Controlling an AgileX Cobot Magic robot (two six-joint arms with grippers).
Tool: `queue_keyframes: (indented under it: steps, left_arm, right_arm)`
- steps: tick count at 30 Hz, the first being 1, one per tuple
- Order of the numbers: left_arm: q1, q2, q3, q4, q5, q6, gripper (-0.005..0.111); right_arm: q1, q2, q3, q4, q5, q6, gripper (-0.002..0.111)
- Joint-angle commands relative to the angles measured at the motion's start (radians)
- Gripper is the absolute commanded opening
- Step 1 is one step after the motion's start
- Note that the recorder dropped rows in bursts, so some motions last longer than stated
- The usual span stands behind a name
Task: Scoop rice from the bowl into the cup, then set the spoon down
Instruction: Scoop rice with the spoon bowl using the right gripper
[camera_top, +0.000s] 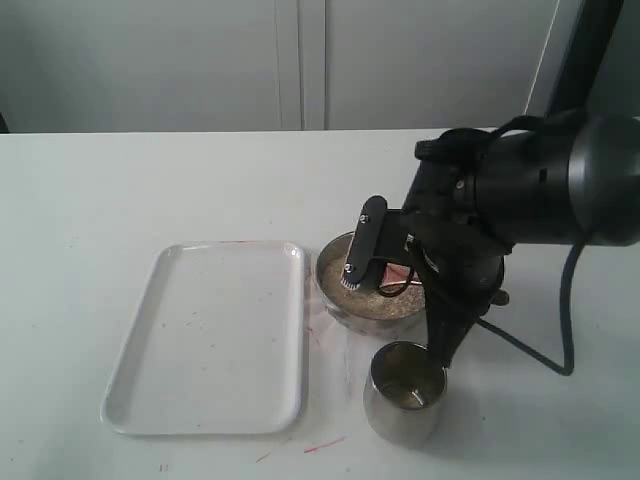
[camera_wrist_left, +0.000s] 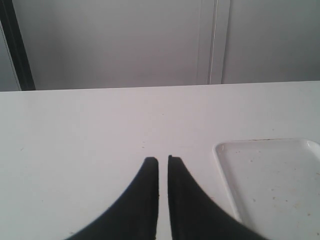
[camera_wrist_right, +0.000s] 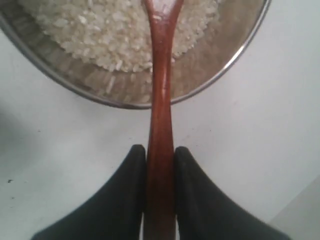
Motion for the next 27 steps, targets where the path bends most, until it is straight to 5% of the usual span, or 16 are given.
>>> queue_keyframes:
  steps: [1, 27]
  left_arm:
    - [-0.001, -0.001, -0.007, -0.003, -0.004, -0.004, 0.014]
    - [-0.001, -0.001, -0.007, -0.003, -0.004, -0.004, 0.014]
  right_arm:
    - [-0.004, 0.015, -0.048, 0.125, 0.066, -0.097, 0.0]
    - [-0.191, 0.033, -0.147, 0.611, 0.132, -0.332, 0.0]
